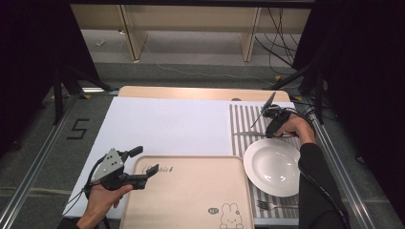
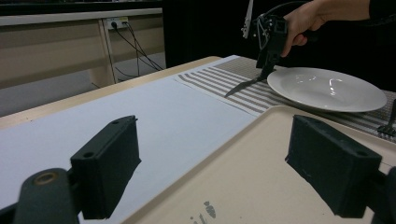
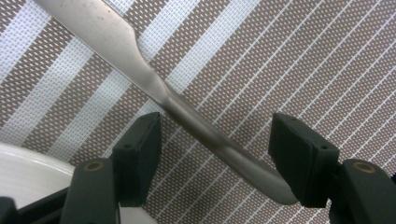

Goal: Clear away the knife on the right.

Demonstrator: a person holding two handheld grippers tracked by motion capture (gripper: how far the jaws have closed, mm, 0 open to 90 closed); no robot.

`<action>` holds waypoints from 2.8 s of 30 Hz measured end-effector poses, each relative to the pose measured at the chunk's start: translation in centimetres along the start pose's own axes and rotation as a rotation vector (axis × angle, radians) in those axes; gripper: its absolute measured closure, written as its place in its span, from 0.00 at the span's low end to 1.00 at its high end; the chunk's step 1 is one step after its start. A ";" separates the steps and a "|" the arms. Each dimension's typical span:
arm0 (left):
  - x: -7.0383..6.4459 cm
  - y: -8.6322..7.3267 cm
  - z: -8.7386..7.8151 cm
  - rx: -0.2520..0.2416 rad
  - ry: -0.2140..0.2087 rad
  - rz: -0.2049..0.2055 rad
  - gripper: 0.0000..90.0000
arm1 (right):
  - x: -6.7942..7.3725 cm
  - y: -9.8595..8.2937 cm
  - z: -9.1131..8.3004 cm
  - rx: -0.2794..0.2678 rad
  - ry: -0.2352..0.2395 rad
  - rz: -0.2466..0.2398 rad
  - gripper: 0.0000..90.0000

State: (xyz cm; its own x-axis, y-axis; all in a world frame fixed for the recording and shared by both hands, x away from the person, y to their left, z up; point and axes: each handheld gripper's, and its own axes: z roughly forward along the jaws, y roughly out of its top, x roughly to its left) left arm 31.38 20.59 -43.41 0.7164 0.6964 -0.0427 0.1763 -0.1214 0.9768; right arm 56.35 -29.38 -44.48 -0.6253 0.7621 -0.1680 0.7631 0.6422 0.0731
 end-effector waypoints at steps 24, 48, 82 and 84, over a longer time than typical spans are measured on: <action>0.0 0.0 0.0 0.000 -0.001 0.010 0.19 | 0.5 0.2 0.5 0.034 0.018 -0.031 0.54; -0.1 0.0 -0.1 0.000 0.001 0.006 0.19 | 1.7 0.3 0.2 0.043 0.034 -0.097 0.83; 0.1 0.0 -0.2 -0.001 0.011 -0.001 0.19 | 0.7 0.4 -3.3 -0.166 -0.149 -0.072 0.89; 0.1 0.0 -0.1 -0.007 0.006 0.000 0.19 | 0.8 0.5 -3.9 -0.192 -0.150 -0.042 0.89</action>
State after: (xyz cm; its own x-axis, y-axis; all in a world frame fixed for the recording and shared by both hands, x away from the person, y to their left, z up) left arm 31.40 20.77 -43.44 0.7122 0.7007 -0.0413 0.1713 -0.1165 0.9783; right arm 55.62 -28.14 -40.75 -0.6138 0.7225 -0.3180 0.6824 0.6882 0.2464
